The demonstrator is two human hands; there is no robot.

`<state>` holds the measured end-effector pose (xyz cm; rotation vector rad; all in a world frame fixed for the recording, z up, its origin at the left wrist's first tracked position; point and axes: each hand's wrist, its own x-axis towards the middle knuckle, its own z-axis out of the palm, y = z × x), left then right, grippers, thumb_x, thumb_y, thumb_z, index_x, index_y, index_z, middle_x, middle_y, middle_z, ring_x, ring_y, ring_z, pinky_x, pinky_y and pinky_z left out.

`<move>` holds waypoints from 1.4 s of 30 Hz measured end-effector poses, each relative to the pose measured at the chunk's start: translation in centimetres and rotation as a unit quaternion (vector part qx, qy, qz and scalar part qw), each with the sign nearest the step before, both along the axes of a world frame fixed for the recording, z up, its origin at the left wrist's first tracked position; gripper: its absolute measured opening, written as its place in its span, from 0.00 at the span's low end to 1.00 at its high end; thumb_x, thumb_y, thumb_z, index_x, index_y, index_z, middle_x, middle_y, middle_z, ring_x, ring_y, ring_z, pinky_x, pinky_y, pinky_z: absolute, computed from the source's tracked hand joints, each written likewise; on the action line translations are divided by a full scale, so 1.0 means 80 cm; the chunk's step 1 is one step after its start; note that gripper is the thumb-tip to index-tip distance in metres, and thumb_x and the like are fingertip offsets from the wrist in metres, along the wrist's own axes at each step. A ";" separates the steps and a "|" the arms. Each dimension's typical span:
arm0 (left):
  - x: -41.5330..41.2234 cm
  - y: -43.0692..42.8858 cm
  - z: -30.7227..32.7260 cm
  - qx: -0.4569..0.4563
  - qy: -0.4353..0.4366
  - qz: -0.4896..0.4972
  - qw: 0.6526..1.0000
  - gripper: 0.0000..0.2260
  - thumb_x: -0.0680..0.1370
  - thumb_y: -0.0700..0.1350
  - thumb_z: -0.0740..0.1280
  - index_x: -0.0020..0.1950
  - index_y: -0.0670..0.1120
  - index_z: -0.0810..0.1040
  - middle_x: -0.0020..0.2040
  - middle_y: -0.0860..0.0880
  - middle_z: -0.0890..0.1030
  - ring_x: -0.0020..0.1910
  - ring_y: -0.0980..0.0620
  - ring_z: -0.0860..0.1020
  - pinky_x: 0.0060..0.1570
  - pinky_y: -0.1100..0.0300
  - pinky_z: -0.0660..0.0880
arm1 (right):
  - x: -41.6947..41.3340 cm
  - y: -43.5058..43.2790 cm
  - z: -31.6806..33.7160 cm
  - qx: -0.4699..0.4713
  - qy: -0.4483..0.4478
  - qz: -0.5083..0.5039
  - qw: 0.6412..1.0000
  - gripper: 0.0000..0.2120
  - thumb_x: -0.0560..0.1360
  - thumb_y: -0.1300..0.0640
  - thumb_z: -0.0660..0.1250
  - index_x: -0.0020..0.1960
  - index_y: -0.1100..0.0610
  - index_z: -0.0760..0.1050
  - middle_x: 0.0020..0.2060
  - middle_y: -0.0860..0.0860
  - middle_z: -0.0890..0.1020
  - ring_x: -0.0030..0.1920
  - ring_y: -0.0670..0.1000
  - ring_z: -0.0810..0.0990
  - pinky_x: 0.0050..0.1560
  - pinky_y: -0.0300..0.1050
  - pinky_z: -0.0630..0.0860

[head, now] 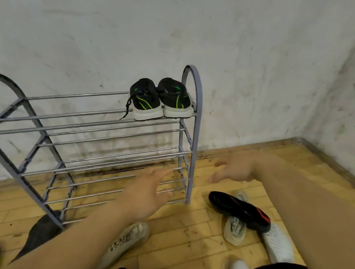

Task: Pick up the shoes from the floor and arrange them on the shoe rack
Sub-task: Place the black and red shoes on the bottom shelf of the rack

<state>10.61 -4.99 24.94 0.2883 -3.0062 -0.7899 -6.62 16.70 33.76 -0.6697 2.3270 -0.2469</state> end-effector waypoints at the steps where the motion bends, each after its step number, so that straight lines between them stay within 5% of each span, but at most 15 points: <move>1: -0.002 0.009 -0.009 0.002 -0.013 -0.012 1.000 0.30 0.80 0.60 0.66 0.81 0.59 0.62 0.77 0.53 0.67 0.77 0.51 0.65 0.75 0.57 0.62 | -0.004 0.009 -0.006 0.002 -0.004 -0.002 1.000 0.41 0.75 0.37 0.69 0.81 0.51 0.59 0.81 0.52 0.59 0.77 0.59 0.62 0.73 0.58 0.66; 6: -0.032 0.059 -0.054 -0.008 -0.088 -0.055 0.995 0.30 0.81 0.60 0.65 0.82 0.59 0.61 0.79 0.53 0.65 0.78 0.49 0.64 0.75 0.54 0.63 | -0.027 0.084 -0.073 0.010 0.007 -0.027 1.000 0.38 0.73 0.37 0.71 0.78 0.48 0.65 0.76 0.51 0.68 0.73 0.56 0.69 0.66 0.48 0.68; 8: -0.049 0.076 -0.077 -0.007 -0.114 -0.083 0.990 0.31 0.80 0.61 0.65 0.82 0.59 0.59 0.80 0.53 0.63 0.79 0.49 0.62 0.76 0.53 0.62 | -0.035 0.123 -0.123 0.004 -0.001 -0.074 0.997 0.36 0.73 0.38 0.72 0.76 0.49 0.66 0.73 0.51 0.70 0.69 0.56 0.72 0.66 0.49 0.71; 11: -0.076 0.102 -0.111 0.024 -0.137 -0.085 0.987 0.32 0.80 0.59 0.67 0.82 0.59 0.59 0.80 0.54 0.62 0.78 0.52 0.62 0.72 0.59 0.62 | -0.042 0.174 -0.208 -0.008 -0.011 -0.160 0.987 0.35 0.71 0.39 0.74 0.73 0.50 0.69 0.66 0.51 0.75 0.58 0.52 0.76 0.53 0.46 0.74; 14: -0.102 0.124 -0.145 0.055 -0.160 -0.096 0.981 0.33 0.79 0.62 0.64 0.82 0.60 0.58 0.82 0.54 0.59 0.79 0.52 0.60 0.75 0.54 0.63 | -0.050 0.207 -0.280 -0.029 -0.040 -0.256 0.965 0.35 0.74 0.45 0.74 0.76 0.54 0.66 0.70 0.57 0.73 0.60 0.55 0.74 0.51 0.46 0.71; 16: -0.117 0.137 -0.167 0.093 -0.177 -0.088 0.976 0.31 0.79 0.61 0.64 0.81 0.63 0.58 0.81 0.57 0.59 0.80 0.53 0.59 0.75 0.50 0.65 | -0.062 0.220 -0.320 -0.057 -0.050 -0.334 0.939 0.34 0.76 0.50 0.74 0.76 0.58 0.66 0.71 0.63 0.72 0.65 0.60 0.74 0.54 0.50 0.72; 20: -0.142 0.155 -0.200 0.149 -0.182 -0.047 0.971 0.31 0.80 0.54 0.67 0.81 0.62 0.60 0.81 0.57 0.59 0.79 0.54 0.60 0.74 0.54 0.64 | -0.085 0.230 -0.394 -0.125 -0.066 -0.480 0.866 0.40 0.75 0.47 0.74 0.81 0.51 0.58 0.75 0.59 0.69 0.70 0.62 0.72 0.60 0.50 0.73; 27: -0.153 0.155 -0.237 0.170 -0.187 -0.022 0.967 0.30 0.81 0.52 0.69 0.80 0.61 0.62 0.77 0.54 0.67 0.75 0.55 0.66 0.69 0.55 0.70 | -0.108 0.231 -0.472 -0.183 -0.069 -0.623 0.757 0.33 0.74 0.39 0.68 0.77 0.44 0.65 0.67 0.51 0.77 0.58 0.54 0.79 0.60 0.50 0.78; 30: -0.148 0.148 -0.243 0.189 -0.187 -0.020 0.964 0.29 0.81 0.51 0.68 0.80 0.61 0.62 0.78 0.53 0.68 0.73 0.58 0.66 0.67 0.58 0.69 | -0.125 0.226 -0.484 -0.169 -0.039 -0.625 0.761 0.35 0.67 0.31 0.66 0.73 0.37 0.66 0.63 0.49 0.79 0.55 0.54 0.81 0.57 0.53 0.81; 35: -0.142 0.142 -0.242 0.196 -0.195 -0.004 0.961 0.29 0.81 0.54 0.69 0.79 0.65 0.61 0.78 0.56 0.67 0.75 0.55 0.67 0.69 0.53 0.71 | -0.130 0.189 -0.453 -0.191 -0.036 -0.619 0.761 0.31 0.81 0.54 0.66 0.81 0.53 0.60 0.70 0.55 0.74 0.64 0.57 0.77 0.64 0.47 0.75; 39: -0.135 0.132 -0.236 0.201 -0.184 -0.002 0.962 0.29 0.81 0.54 0.68 0.80 0.64 0.61 0.78 0.57 0.66 0.75 0.55 0.67 0.65 0.57 0.69 | -0.108 0.172 -0.441 -0.220 -0.017 -0.610 0.761 0.31 0.79 0.57 0.65 0.80 0.50 0.60 0.66 0.56 0.76 0.56 0.56 0.80 0.53 0.50 0.80; 42: -0.121 0.115 -0.227 0.202 -0.180 0.005 0.963 0.30 0.81 0.56 0.68 0.81 0.64 0.60 0.79 0.56 0.65 0.75 0.56 0.66 0.64 0.58 0.68 | -0.069 0.160 -0.403 -0.237 0.034 -0.554 0.797 0.29 0.78 0.53 0.67 0.76 0.46 0.63 0.59 0.53 0.79 0.51 0.58 0.83 0.44 0.52 0.82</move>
